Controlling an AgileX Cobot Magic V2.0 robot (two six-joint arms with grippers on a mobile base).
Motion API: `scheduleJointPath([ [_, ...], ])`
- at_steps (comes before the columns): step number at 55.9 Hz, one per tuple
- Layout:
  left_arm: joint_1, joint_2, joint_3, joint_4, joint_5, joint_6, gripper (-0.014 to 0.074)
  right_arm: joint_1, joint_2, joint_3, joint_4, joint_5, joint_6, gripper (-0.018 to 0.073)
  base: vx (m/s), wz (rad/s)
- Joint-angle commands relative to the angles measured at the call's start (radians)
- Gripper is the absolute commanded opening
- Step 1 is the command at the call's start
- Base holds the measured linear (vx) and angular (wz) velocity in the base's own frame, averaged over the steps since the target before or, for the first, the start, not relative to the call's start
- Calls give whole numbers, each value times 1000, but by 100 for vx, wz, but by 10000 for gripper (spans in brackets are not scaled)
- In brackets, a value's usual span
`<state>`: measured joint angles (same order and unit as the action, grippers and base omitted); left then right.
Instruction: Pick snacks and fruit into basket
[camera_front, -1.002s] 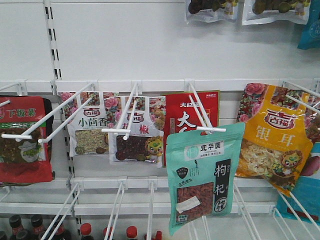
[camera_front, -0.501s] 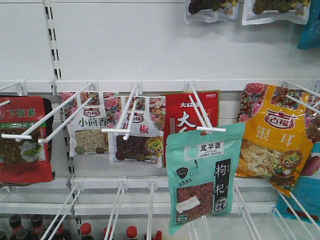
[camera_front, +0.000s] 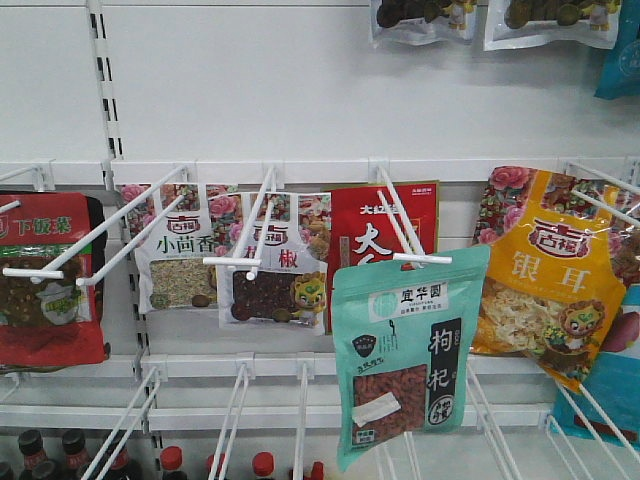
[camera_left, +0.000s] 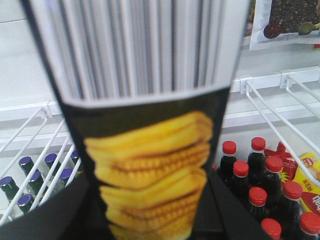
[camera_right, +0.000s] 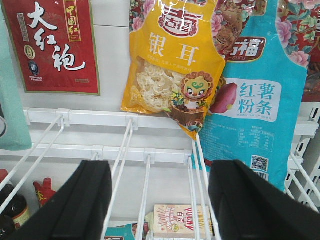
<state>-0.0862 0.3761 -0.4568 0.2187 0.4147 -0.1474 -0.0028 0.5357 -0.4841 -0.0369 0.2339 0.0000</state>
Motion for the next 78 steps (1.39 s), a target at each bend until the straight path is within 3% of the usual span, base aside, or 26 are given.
scheduleJointPath([
  [1,0,6,-38,8,-104,-6,127,-4,9,-30,-4,-84,-10,491,0,0],
  [19,0,6,-38,8,-104,-6,127,-3,31,-30,-4,-176,-10,496,0,0],
  [33,0,6,-38,8,-104,-6,127,-3,160,-30,29,-243,-10,573,0,0],
  [42,0,6,-38,8,-104,-6,127,-3,240,-33,146,-300,-12,589,0,0],
  [49,0,6,-38,8,-104,-6,127,-3,290,-33,372,-307,-59,580,0,0],
  [54,0,6,-38,8,-104,-6,127,-3,331,-35,525,-314,-237,566,0,0],
  [59,0,6,-38,8,-104,-6,127,-3,365,-51,705,-276,-498,552,0,0],
  [64,0,6,-38,8,-104,-6,127,-3,386,-79,987,-223,-870,545,0,0],
  [69,0,6,-38,8,-104,-6,127,-3,400,-99,1317,-180,-1315,540,0,0],
  [73,0,6,-38,8,-104,-6,127,-3,402,-98,1522,-169,-1545,534,0,0],
  [78,0,6,-38,8,-104,-6,127,-3,402,-97,1725,-170,-1730,529,0,0],
])
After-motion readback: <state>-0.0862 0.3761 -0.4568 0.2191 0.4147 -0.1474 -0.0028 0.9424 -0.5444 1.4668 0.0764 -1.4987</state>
